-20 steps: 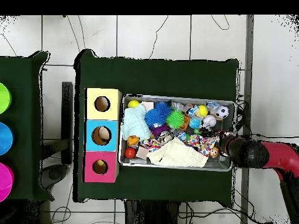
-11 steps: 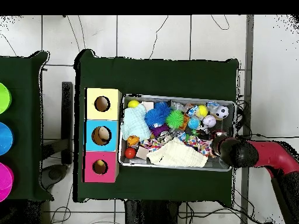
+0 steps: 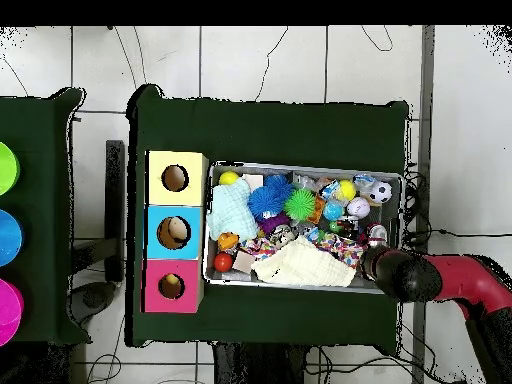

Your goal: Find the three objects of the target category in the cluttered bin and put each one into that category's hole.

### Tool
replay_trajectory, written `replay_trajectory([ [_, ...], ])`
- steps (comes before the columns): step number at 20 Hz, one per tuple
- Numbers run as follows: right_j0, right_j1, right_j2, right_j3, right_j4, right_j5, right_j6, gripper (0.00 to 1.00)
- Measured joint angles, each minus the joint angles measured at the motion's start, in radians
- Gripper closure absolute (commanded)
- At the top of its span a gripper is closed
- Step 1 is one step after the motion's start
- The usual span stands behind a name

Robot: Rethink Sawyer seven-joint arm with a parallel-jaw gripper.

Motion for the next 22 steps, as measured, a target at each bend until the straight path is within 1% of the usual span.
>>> replay_trajectory([
  [3, -0.022, -0.005, -0.007, 0.029, -0.003, -0.018, 0.0, 0.0],
  [8, -0.047, -0.005, -0.019, 0.058, -0.037, -0.053, 0.0, 0.0],
  [11, -0.052, 0.003, -0.023, 0.061, -0.061, -0.068, 0.0, 0.0],
  [14, -0.052, 0.02, -0.027, 0.061, -0.083, -0.082, 0.0, 0.0],
  [15, -0.052, 0.036, -0.027, 0.061, -0.094, -0.089, 0.0, 0.0],
  [22, -0.052, 0.069, -0.027, 0.059, -0.1, -0.093, 0.0, 0.0],
])
